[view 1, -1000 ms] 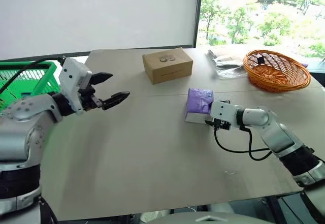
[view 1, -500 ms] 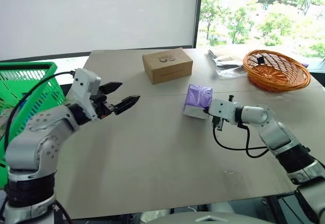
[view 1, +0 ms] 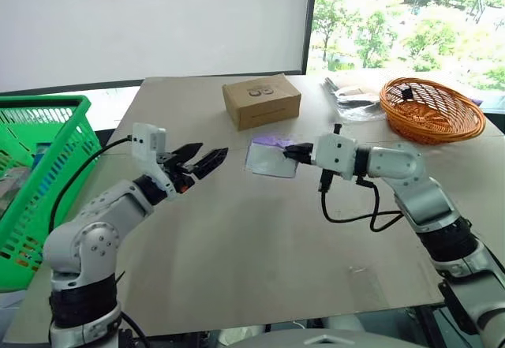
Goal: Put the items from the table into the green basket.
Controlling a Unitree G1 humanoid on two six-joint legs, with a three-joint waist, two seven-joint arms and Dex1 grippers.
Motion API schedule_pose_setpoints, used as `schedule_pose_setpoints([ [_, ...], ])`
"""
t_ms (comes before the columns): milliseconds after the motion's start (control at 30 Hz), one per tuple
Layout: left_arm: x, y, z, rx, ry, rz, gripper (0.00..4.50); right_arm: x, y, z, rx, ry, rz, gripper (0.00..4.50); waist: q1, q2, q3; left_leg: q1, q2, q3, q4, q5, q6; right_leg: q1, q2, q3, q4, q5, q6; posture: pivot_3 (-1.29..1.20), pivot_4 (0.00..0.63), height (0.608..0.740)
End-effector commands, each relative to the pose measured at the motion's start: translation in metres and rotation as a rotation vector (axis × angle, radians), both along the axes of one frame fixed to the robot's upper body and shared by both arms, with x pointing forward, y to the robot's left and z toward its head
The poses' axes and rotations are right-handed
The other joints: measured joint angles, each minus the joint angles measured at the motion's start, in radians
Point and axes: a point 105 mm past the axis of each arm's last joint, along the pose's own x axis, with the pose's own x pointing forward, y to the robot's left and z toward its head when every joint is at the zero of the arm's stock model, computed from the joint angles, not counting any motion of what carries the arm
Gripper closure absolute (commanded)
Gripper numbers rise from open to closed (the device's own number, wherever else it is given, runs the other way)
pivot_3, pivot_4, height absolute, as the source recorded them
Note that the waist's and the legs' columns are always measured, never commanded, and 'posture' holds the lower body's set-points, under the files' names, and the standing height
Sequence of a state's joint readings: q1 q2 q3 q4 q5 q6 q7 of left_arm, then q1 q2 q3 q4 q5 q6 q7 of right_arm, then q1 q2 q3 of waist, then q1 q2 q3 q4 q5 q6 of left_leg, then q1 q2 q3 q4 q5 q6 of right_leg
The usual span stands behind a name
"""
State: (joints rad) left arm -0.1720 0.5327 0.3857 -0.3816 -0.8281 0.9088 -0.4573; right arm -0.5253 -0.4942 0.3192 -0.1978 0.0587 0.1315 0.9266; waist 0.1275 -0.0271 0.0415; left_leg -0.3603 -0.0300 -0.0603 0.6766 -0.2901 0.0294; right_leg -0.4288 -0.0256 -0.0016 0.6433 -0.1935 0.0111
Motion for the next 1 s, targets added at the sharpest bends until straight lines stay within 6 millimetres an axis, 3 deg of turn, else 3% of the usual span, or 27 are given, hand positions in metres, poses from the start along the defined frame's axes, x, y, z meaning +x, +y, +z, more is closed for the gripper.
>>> schedule_pose_setpoints([
  [33,-0.003,-0.003,0.016,-0.001,-0.059,-0.016,0.0,-0.003,-0.003,0.007,-0.021,-0.054,0.02,3.09,0.0,0.0,0.0,0.0,0.0,0.0,0.0,0.0,0.0,0.0,0.0,0.0,0.0,0.0,0.0,0.22,0.0,0.74],
  [200,-0.007,-0.008,0.013,0.032,-0.047,-0.046,0.0,-0.001,-0.004,0.008,-0.003,-0.049,0.004,0.5,-0.002,0.0,0.0,0.001,0.001,0.0,0.0,0.001,-0.001,0.0,0.003,0.0,0.0,0.0,-0.001,0.22,0.0,0.74],
  [267,-0.015,-0.017,0.011,0.078,-0.049,-0.113,0.0,-0.006,-0.006,0.006,0.007,0.008,0.011,0.06,-0.003,0.0,0.0,0.001,0.001,0.0,-0.001,0.001,-0.002,0.0,0.004,0.0,0.0,0.0,-0.001,0.22,0.0,0.74],
  [400,-0.04,-0.037,-0.014,0.243,0.086,-0.291,0.0,-0.01,-0.029,0.001,-0.02,0.102,-0.014,0.06,-0.001,0.0,0.0,0.0,0.001,-0.001,-0.002,0.001,-0.002,0.0,0.004,0.0,0.0,-0.002,-0.005,0.21,0.0,0.74],
  [633,-0.037,-0.031,-0.058,0.289,0.31,-0.185,0.0,-0.007,-0.057,-0.004,-0.053,0.123,-0.106,0.06,-0.004,0.004,0.0,0.003,0.001,0.001,-0.002,0.001,-0.001,0.002,0.005,0.0,-0.001,-0.005,-0.001,0.18,0.0,0.74],
  [767,-0.028,-0.038,-0.087,0.253,0.422,-0.074,0.0,-0.024,-0.061,-0.001,-0.005,0.196,-0.051,0.06,-0.004,0.006,0.0,0.004,0.004,0.001,-0.002,0.001,-0.001,0.002,0.007,0.001,-0.001,-0.004,-0.002,0.16,0.0,0.74],
  [900,-0.032,-0.051,-0.109,0.212,0.5,-0.058,0.0,-0.052,-0.065,0.008,0.107,0.404,0.039,0.06,-0.002,0.009,-0.001,0.011,0.004,0.0,-0.003,0.001,-0.001,0.012,0.006,0.0,-0.003,-0.004,-0.002,0.14,0.0,0.74],
  [933,-0.032,-0.052,-0.113,0.205,0.511,-0.047,0.58,-0.056,-0.067,0.009,0.125,0.453,0.045,0.0,-0.003,0.01,-0.001,0.015,0.004,0.0,-0.004,0.001,-0.001,0.016,0.006,0.0,-0.005,-0.005,-0.001,0.13,0.0,0.74],
  [1000,-0.035,-0.056,-0.119,0.197,0.53,-0.056,1.26,-0.06,-0.073,0.007,0.122,0.532,0.03,0.0,-0.003,0.011,-0.003,0.016,0.004,0.001,-0.004,0.001,-0.001,0.018,0.005,0.0,-0.006,-0.005,-0.001,0.13,0.0,0.74],
])
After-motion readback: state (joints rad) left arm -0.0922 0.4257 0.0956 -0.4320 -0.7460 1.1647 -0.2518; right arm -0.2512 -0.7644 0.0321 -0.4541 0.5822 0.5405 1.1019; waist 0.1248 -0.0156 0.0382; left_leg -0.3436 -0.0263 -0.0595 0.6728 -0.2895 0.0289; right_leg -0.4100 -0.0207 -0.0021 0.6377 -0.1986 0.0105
